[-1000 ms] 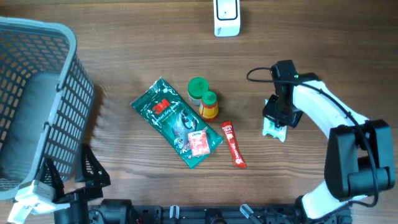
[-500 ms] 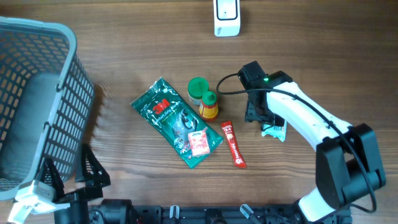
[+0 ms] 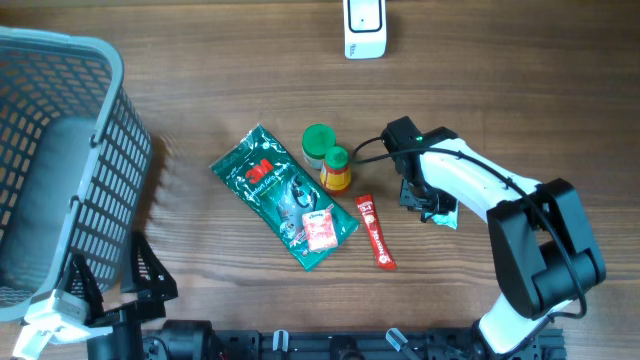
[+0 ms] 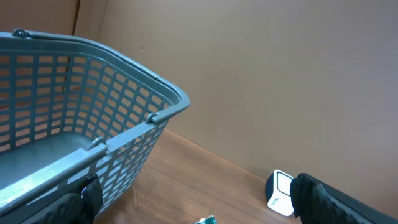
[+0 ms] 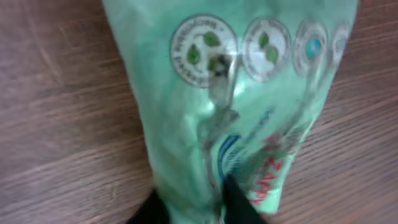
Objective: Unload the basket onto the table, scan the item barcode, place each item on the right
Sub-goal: 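Lift the tissue pack and carry it up toward the white scanner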
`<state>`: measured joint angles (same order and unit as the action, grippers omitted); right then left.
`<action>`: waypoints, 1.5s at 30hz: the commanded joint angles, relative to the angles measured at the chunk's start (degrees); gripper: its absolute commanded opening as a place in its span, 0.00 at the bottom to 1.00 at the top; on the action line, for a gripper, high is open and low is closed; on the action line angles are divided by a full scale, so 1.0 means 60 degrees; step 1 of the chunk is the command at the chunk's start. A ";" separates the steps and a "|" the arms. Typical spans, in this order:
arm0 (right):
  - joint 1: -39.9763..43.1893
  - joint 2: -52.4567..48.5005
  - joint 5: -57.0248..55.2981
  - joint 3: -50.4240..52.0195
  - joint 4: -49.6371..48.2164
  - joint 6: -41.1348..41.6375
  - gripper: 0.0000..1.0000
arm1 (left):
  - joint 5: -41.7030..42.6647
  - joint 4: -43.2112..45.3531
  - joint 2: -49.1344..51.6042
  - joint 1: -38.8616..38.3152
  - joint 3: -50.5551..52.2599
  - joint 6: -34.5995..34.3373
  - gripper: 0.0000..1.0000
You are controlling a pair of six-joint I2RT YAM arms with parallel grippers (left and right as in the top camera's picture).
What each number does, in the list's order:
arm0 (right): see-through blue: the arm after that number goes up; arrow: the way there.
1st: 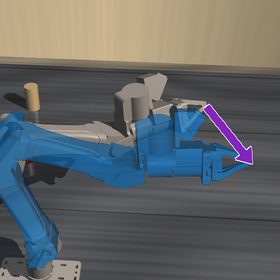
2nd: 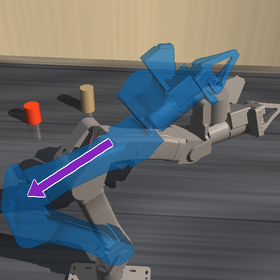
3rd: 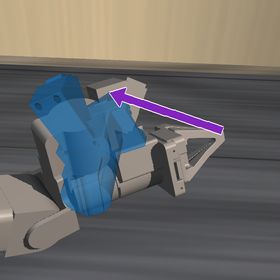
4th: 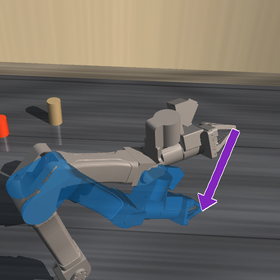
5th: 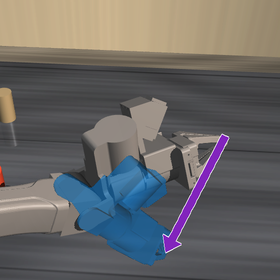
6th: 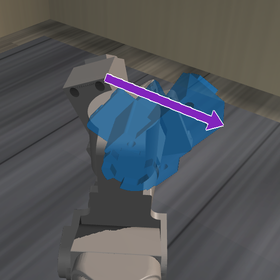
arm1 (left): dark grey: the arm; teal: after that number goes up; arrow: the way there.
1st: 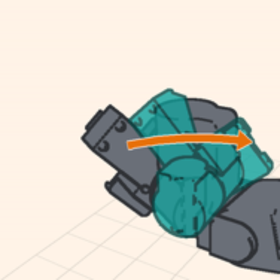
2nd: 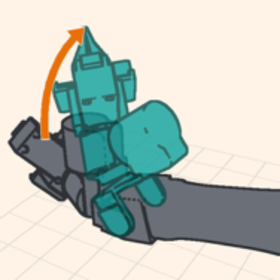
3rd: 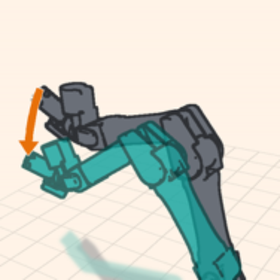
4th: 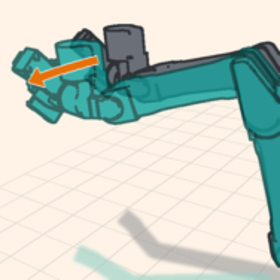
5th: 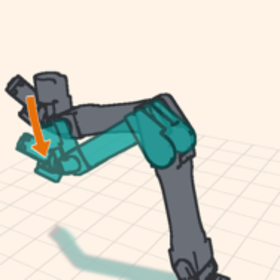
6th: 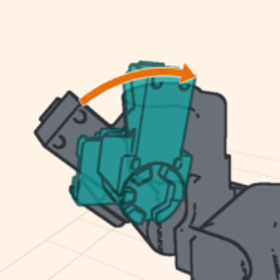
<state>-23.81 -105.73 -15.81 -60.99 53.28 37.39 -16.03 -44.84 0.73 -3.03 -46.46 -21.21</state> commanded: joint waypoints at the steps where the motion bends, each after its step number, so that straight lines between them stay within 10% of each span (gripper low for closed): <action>1: -0.0029 -0.0200 0.2102 0.0120 -0.0710 0.0058 0.04 | -0.0091 0.0018 -0.0076 -0.0051 0.0011 -0.0040 1.00; 23: 0.0707 0.2874 1.0990 -0.0754 0.0594 -0.4058 0.04 | -0.0091 0.0018 -0.0076 -0.0047 0.0011 -0.0040 1.00; 32: 0.1708 0.2874 1.8141 -0.0754 0.1009 -0.9843 0.04 | -0.0091 0.0018 -0.0076 -0.0047 0.0011 -0.0040 1.00; 45: 0.0324 0.2878 1.8138 -0.0754 -0.0594 -1.1435 0.05 | -0.0091 0.0018 -0.0076 -0.0047 0.0011 -0.0044 1.00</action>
<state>-21.30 -89.67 89.34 -64.34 50.06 -30.30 -16.03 -44.82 0.73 -3.03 -46.46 -21.21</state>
